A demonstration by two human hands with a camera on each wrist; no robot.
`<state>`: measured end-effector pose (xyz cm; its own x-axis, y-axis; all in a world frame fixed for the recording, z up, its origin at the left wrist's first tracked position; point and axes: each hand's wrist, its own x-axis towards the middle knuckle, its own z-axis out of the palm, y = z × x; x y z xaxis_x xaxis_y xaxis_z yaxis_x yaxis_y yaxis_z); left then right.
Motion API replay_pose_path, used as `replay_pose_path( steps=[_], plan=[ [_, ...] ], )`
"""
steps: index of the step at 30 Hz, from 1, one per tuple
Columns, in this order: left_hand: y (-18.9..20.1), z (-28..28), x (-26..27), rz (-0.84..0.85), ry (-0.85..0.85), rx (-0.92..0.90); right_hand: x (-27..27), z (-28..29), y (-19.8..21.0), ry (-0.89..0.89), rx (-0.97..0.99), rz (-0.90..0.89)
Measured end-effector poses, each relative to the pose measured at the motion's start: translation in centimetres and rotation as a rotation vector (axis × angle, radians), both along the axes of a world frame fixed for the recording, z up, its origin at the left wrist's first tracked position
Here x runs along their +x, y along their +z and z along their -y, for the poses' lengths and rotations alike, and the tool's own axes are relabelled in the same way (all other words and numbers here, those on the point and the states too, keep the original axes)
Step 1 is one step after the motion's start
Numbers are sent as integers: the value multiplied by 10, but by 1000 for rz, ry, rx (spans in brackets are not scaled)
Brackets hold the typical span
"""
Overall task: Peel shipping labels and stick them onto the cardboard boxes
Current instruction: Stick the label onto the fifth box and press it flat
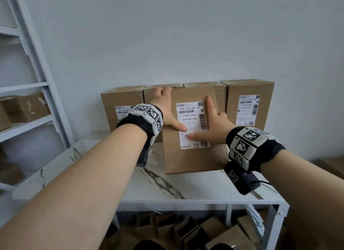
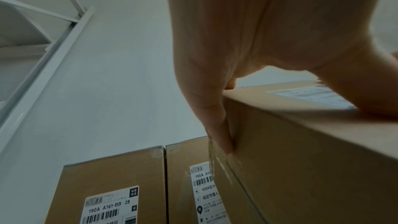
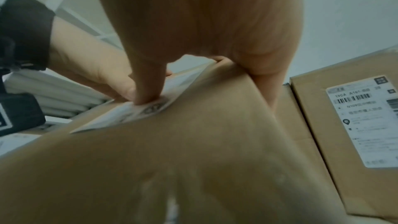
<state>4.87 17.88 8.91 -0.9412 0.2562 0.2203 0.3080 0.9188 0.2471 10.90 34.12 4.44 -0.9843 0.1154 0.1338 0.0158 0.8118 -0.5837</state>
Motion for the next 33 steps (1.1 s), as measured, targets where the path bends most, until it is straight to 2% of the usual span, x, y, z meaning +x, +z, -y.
replay_pose_path(
  steps=[7, 17, 22, 26, 33],
  plan=[
    [1, -1, 1, -11, 7, -19, 5, 8, 3, -27, -12, 32],
    [2, 0, 2, -25, -12, -15, 13, 4, 11, -21, 96, 118],
    [2, 4, 0, -23, -29, 17, 8, 17, 2, -80, 39, 92],
    [2, 8, -3, -45, -70, 76, 4, 26, 0, -148, 99, 82],
    [1, 14, -7, -86, -117, 175, -4, 13, 14, -145, 85, 10]
  ],
)
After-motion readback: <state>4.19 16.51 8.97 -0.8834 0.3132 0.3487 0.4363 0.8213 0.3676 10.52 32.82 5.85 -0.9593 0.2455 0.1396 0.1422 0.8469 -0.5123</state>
